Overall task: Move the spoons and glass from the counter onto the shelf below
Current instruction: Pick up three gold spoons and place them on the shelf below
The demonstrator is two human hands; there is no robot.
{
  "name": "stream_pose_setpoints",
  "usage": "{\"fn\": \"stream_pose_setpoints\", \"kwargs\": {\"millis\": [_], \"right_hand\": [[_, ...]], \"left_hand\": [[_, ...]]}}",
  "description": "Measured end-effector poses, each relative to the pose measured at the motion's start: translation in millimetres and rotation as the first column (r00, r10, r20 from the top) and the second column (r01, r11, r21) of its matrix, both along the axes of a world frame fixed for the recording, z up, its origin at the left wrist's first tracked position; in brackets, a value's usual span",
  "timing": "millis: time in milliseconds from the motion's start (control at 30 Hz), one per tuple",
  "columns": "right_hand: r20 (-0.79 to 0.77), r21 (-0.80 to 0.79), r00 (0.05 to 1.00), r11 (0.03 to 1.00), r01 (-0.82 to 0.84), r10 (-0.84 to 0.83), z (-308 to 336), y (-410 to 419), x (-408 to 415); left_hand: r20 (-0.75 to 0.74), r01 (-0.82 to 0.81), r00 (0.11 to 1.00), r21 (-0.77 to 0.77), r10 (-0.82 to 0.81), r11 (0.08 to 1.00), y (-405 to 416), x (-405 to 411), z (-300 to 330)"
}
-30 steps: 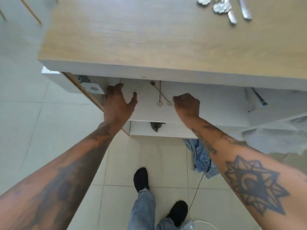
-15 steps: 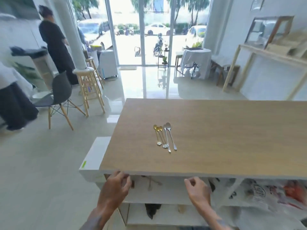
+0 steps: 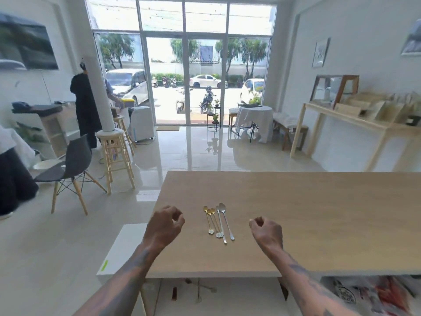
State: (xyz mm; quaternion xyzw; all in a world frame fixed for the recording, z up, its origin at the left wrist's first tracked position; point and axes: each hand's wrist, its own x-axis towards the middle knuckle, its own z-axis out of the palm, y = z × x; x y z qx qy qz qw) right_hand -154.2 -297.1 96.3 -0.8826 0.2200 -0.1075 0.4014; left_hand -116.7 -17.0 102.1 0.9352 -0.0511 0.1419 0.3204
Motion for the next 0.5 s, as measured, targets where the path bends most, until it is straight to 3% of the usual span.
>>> {"fn": "stream_pose_setpoints", "kwargs": {"millis": [267, 500], "right_hand": [[0.013, 0.031, 1.0, 1.0, 0.007, -0.007, -1.2, 33.0, 41.5], [-0.094, 0.024, 0.995, 0.999, -0.03, 0.032, -28.7, 48.2, 76.6]], "left_hand": [[-0.099, 0.042, 0.994, -0.005, -0.042, 0.999, 5.6, 41.6, -8.6], [-0.212, 0.046, 0.976, 0.0, -0.045, 0.999, -11.4, 71.8, -37.9]]}}
